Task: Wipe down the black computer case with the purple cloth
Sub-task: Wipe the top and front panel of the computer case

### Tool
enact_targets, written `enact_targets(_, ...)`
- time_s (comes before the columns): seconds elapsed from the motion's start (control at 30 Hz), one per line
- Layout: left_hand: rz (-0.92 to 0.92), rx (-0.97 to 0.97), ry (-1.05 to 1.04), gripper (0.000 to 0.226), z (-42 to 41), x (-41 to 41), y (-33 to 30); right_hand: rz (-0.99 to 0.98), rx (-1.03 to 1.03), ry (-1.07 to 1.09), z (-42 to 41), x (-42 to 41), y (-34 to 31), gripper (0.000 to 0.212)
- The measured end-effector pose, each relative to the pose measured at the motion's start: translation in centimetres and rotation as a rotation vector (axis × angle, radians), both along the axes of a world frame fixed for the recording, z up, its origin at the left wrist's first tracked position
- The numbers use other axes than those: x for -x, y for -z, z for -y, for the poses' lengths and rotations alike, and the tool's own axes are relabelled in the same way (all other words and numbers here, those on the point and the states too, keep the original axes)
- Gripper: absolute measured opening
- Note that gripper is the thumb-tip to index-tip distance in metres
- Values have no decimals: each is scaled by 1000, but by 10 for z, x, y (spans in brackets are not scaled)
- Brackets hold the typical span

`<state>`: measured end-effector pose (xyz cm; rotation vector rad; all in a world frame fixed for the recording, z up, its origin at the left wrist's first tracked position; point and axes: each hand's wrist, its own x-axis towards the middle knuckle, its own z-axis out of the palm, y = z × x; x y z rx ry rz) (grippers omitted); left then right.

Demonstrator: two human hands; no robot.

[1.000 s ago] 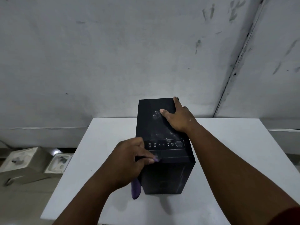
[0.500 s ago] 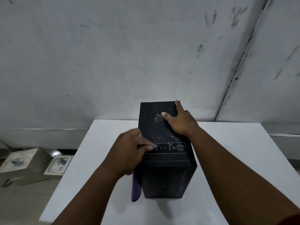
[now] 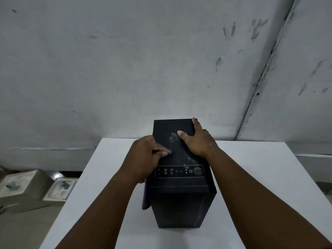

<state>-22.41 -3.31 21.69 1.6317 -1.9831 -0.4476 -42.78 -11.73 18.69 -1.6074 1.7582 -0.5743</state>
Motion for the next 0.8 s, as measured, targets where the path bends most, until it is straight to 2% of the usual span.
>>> enact_targets(0.1,-10,-20,13,14,8,0,-2,21,13,17,3,0,2,94)
enact_targets(0.27,-26,-111,171,17,-8,-4,0,-5,38,30,7,-1,1,84)
enact_targets(0.47,0,-25,29,14,19,1,-2,-123,89,73,14,-6,-7,64)
enact_targets(0.57,21,-41,54,15,25,4,-4,-149,161,99,16,-8,-4,56)
enact_targets(0.7,40,-56,148,16,16,3,-1,-117,136,67,20,-6,-1,59)
enact_targets(0.8,30,-21,87,16,24,3,2,-111,124,53,23,-6,-1,59)
